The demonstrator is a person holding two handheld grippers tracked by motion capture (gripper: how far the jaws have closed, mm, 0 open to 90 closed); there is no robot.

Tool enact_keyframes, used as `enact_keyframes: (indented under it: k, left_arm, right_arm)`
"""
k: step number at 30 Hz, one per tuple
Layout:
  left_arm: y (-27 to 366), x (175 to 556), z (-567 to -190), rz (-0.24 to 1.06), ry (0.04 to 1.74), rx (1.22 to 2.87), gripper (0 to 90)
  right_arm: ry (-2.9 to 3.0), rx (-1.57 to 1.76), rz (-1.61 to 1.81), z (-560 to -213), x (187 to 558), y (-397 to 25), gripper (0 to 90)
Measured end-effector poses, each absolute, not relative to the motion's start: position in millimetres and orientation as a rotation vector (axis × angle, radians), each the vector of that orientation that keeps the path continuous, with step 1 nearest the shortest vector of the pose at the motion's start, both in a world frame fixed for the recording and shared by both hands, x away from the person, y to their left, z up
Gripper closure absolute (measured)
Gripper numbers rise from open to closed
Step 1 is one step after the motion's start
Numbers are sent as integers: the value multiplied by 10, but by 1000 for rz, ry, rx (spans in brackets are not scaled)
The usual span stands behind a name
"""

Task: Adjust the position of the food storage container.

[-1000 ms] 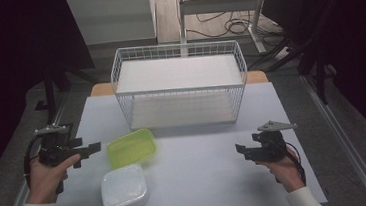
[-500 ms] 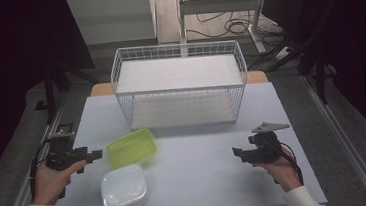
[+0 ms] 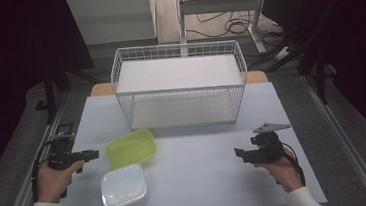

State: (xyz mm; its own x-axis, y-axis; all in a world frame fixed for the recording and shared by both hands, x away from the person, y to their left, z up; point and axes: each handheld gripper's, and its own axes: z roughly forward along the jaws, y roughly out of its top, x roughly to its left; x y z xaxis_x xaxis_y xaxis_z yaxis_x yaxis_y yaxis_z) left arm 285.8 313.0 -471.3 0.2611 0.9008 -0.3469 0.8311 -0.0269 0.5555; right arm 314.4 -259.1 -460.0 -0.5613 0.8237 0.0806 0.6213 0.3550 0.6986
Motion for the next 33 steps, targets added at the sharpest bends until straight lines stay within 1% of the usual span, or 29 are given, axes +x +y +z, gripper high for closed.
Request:
enact_keyframes:
  k: [3, 6, 9, 19, 33]
  left_arm:
    - [3112, 2872, -4737, 134, 1582, 1881, 840]
    - [3103, 2881, -4765, 132, 1590, 1897, 900]
    - [3075, 2896, -4828, 112, 1598, 1927, 900]
    - [3088, 2945, -4943, 60, 1608, 1916, 900]
    - [3004, 3103, -4973, 30, 1612, 1932, 900]
  right_arm:
    - [2336, 1286, 1009, -4602, 3139, -2596, 227]
    - [2335, 1291, 1005, -4615, 3147, -2606, 227]
    - [2334, 1294, 1002, -4625, 3164, -2605, 227]
    - [2352, 1283, 975, -4659, 3183, -2557, 227]
    - [2356, 1284, 959, -4671, 3195, -2567, 227]
